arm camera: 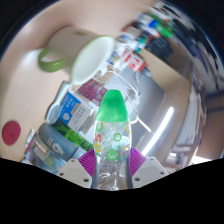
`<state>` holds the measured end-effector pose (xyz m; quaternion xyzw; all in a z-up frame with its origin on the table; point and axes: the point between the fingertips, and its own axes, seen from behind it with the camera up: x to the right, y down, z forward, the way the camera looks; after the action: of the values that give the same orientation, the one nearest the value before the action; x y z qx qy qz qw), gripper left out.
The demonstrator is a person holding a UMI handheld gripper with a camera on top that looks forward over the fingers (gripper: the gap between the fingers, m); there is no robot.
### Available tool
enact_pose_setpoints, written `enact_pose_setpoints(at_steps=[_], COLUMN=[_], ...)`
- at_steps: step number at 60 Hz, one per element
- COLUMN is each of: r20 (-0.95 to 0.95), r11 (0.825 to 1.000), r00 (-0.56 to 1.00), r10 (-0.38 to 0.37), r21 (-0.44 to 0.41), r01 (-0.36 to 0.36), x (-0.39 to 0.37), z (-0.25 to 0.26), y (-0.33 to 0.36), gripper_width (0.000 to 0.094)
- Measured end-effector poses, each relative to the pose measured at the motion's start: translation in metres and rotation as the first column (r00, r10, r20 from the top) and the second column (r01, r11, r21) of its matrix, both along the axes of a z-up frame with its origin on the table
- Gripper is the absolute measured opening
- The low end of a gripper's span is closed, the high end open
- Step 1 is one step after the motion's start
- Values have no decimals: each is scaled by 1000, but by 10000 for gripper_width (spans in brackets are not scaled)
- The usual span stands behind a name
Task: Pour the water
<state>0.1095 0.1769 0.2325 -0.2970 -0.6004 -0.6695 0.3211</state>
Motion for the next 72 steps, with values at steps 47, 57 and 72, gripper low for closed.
enact_pose_setpoints(at_steps=[47,57,72], r20=[-790,-815,-797], r11=[996,997,997], r00=[-609,-579,-603], r10=[-76,-33,-25], r21=[-27,13,26], r01=[-89,-75,-76], x=[122,123,126], z=[-124,-126,-126], y=[-28,-30,-34], gripper_width=[402,440,511])
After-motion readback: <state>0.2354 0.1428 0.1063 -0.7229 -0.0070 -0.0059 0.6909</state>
